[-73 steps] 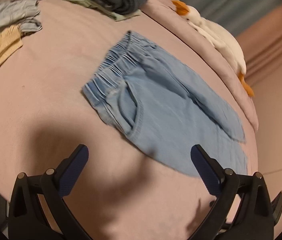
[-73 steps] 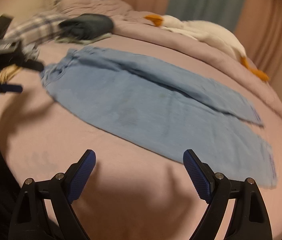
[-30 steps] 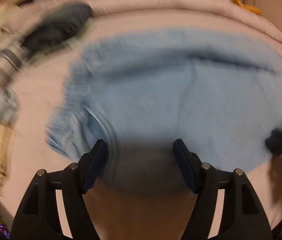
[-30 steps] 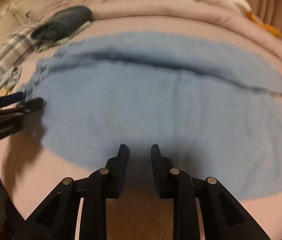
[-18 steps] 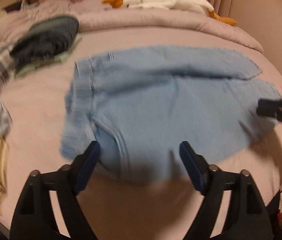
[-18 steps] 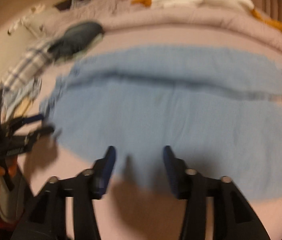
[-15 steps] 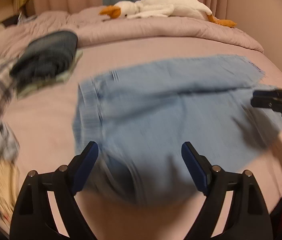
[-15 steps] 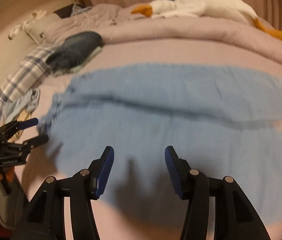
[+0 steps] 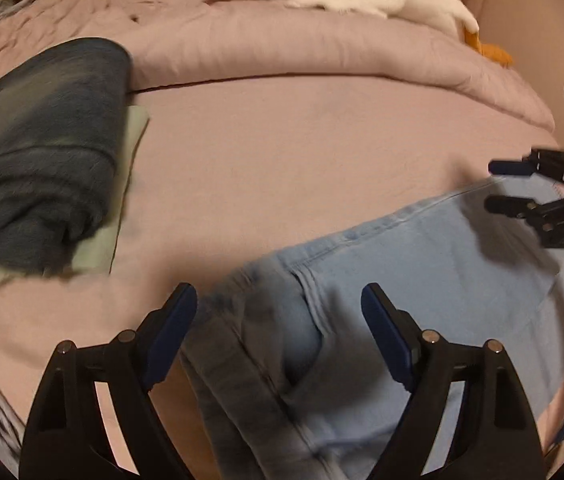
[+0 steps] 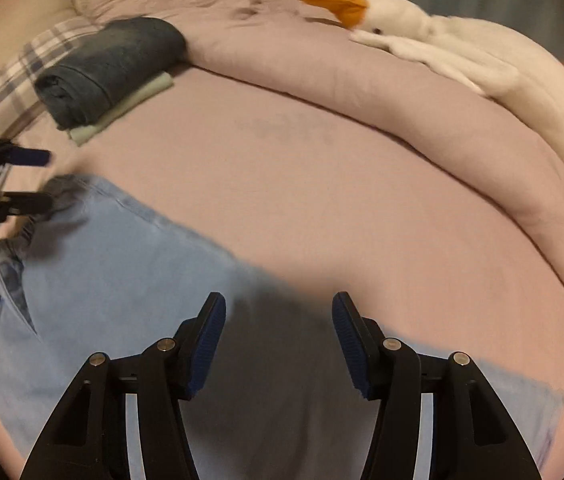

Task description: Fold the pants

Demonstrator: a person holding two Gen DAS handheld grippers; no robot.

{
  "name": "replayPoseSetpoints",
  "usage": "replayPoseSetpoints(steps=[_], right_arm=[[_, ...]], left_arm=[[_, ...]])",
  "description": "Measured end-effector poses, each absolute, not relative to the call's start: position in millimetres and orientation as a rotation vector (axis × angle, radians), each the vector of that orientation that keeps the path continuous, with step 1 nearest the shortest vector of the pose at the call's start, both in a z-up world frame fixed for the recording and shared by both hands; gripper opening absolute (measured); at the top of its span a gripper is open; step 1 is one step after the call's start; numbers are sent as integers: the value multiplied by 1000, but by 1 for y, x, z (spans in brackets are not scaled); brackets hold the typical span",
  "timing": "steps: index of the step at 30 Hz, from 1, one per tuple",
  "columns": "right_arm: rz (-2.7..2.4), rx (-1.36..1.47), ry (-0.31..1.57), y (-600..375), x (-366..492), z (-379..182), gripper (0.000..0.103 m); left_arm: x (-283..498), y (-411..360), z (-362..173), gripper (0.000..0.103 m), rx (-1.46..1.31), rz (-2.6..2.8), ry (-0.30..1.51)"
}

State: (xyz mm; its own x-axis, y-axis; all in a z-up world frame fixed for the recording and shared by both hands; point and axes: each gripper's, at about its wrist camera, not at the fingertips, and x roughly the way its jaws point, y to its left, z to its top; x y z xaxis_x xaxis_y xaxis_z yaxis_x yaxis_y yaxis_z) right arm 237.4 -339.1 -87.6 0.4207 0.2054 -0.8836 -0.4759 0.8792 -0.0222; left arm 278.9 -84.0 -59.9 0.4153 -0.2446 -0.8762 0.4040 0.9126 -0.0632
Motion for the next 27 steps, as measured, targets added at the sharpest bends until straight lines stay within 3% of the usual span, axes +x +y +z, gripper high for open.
replayPoseSetpoints(steps=[2, 6, 7, 8, 10, 15, 21, 22, 23, 24, 25, 26, 27], right_arm=[[492, -305, 1084, -338, 245, -94, 64], [501, -404, 1229, -338, 254, -133, 65], [510, -390, 1222, -339, 251, -130, 61], [515, -392, 1217, -337, 248, -128, 41], [522, -456, 1183, -327, 237, -124, 15], [468, -577, 1130, -309, 228, -114, 6], [403, -512, 1183, -307, 228, -128, 9], [407, -519, 1169, -305, 224, -123, 11], [425, -496, 1173, -306, 224, -117, 24], [458, -453, 1184, -309, 224, -111, 36], [468, -439, 1192, -311, 224, -108, 59], [428, -477, 1189, -311, 225, -109, 72], [373, -543, 1193, -310, 231, -119, 73]], left_arm=[[289, -88, -72, 84, 244, -431, 1096], [301, -85, -98, 84, 297, -493, 1215], [301, -83, -96, 70, 286, -511, 1214], [299, -82, -92, 65, 288, -531, 1199], [295, -82, -86, 30, 327, -523, 1163], [297, -75, -72, 19, 345, -439, 1120], [296, -78, -82, 33, 420, -431, 1135], [296, -76, -78, 47, 417, -435, 1141], [298, -75, -75, 60, 415, -417, 1153], [301, -71, -75, 82, 423, -385, 1154], [306, -66, -79, 93, 435, -345, 1155], [311, -63, -85, 93, 428, -332, 1180], [311, -66, -91, 90, 398, -333, 1204]])
